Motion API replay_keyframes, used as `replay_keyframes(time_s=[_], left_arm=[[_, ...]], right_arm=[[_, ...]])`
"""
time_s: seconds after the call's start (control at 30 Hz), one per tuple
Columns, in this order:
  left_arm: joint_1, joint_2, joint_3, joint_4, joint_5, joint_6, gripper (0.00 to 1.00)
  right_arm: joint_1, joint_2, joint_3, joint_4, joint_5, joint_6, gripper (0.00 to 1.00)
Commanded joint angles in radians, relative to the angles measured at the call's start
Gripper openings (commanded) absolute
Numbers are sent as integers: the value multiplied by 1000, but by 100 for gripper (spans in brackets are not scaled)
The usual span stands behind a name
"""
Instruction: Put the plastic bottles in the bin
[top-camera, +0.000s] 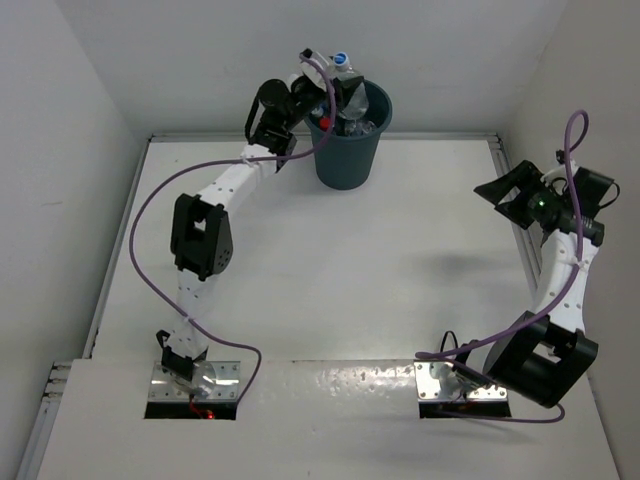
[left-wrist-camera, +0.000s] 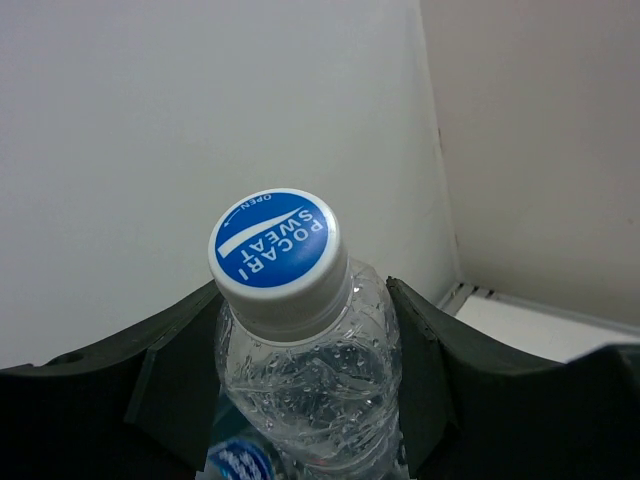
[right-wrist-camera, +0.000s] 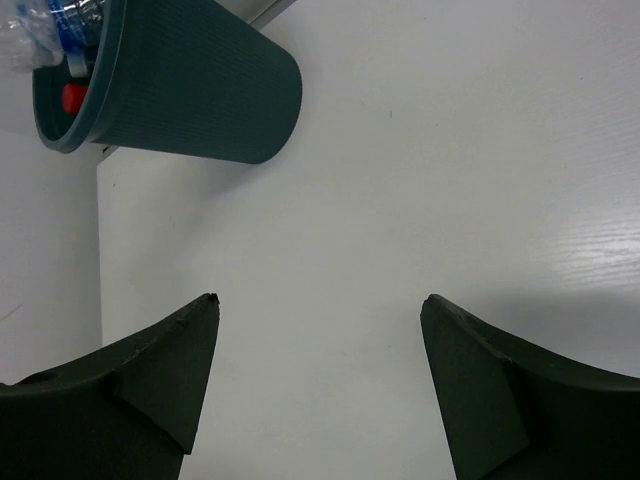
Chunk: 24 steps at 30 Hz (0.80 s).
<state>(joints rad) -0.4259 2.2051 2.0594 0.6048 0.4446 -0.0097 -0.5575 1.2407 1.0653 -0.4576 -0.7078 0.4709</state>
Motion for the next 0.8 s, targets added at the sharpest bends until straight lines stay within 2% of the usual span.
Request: replay_keyframes(time_s=[0.0,0.13,0.4,0.43,0.47,0.53,0.57,0.77], left_arm=[[-14,24,112,121,10,-41,39],[-34,59,140,130,9,-9,46],[-34,123,111,130,-23,11,48],[-34,133,102,141,-23,11,51],[-34,142,102,141,-23,11,63],[-34,142,102,110,-23,11,80],[-34,142,114,99,-23,11,99],[-43,45,104,-3,-72,22,99]], right_arm=[[5,-24,-4,20,-12,-11,80],[5,-27,-13,20,-12,-15,79],[8,-14,-16,14,-9,-17,79],[8,-12,-16,14,-7,-17,79],[10,-9,-15,11,-7,-17,79],[13,-7,-11,10,-7,-17,79],[14,-6,-7,8,-7,-18,79],[41,-12,2,5,-12,-20,79]])
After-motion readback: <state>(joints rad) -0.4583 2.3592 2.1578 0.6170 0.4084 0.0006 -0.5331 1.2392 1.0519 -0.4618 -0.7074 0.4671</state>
